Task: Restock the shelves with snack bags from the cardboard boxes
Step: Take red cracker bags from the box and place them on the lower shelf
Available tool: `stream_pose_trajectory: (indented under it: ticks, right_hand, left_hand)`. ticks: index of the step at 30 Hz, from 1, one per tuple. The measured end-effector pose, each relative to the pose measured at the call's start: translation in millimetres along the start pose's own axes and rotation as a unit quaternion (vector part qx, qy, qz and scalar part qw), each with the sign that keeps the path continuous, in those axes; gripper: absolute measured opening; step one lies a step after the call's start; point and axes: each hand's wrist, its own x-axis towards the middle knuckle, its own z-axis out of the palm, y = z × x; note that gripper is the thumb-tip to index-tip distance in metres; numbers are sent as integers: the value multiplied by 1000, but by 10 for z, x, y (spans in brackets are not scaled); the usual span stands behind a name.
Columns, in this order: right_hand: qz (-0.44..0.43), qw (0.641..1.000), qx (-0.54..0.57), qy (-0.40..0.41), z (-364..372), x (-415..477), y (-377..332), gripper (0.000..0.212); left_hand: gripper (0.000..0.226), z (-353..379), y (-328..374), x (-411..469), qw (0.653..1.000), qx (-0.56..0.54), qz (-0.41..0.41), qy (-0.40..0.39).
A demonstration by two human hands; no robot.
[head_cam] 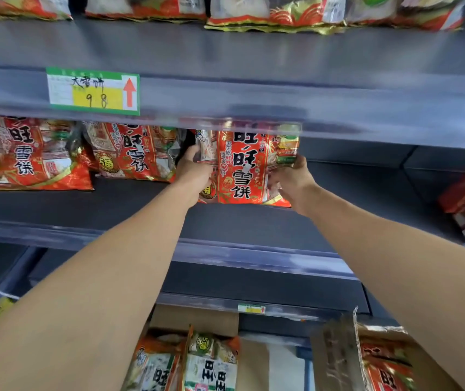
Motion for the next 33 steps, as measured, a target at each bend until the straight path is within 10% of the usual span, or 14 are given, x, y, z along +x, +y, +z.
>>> stream_pose_trajectory:
  ticks: [10,22,33]
  right_hand:
    - [-17,988,-153,7,-53,-176,125,78]
    - [-55,956,-290,-9,-237,-1271,122,47]
    - [-78,940,-329,51,-759,-2531,387,54]
  left_hand:
    - [93,-69,-150,-71,997,68,-29,-21]
    - [34,-241,-36,-1196,984,119,48,-121]
    - [45,17,-45,-2513,929,208,131,-275]
